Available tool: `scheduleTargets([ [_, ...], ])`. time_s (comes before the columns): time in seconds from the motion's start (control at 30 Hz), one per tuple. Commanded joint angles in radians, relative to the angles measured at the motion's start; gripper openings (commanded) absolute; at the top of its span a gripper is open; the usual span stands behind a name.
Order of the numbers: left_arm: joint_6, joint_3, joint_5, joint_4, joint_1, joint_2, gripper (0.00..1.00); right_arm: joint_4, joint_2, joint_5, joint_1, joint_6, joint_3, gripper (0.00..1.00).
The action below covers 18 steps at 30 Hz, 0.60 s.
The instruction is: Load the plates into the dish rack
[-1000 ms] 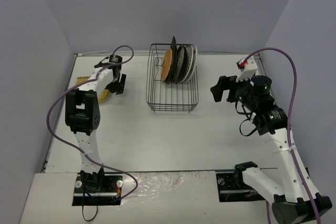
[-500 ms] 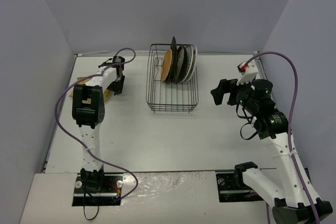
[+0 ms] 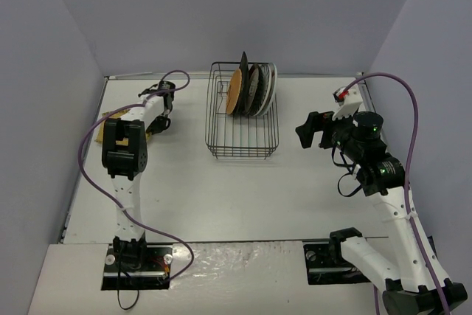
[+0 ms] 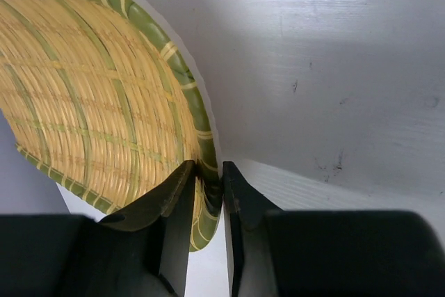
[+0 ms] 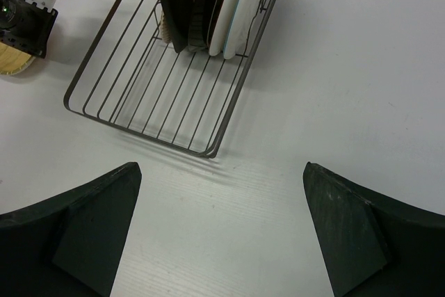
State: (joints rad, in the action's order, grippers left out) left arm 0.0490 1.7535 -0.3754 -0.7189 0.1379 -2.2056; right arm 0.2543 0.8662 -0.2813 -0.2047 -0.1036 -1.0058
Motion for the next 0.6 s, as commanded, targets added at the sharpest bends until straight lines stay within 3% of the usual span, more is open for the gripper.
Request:
scheduleTargets([
  [0.0, 0.023, 0.019, -0.007, -0.024, -0.008, 0.110, 0.05, -0.062, -0.018, -0.001, -0.007, -0.001, -0.004, 1.00],
  [0.2, 0.057, 0.114, 0.037, -0.130, -0.006, 0.190, 0.00, -0.063, -0.022, 0.008, -0.007, -0.002, -0.014, 1.00],
  [0.37, 0.117, 0.309, 0.149, -0.242, 0.002, 0.294, 0.00, -0.062, -0.016, 0.011, -0.007, -0.006, -0.035, 1.00],
  [0.57, 0.195, 0.647, 0.344, -0.365, 0.005, 0.330, 0.00, -0.062, -0.007, 0.018, -0.007, -0.013, -0.045, 1.00],
])
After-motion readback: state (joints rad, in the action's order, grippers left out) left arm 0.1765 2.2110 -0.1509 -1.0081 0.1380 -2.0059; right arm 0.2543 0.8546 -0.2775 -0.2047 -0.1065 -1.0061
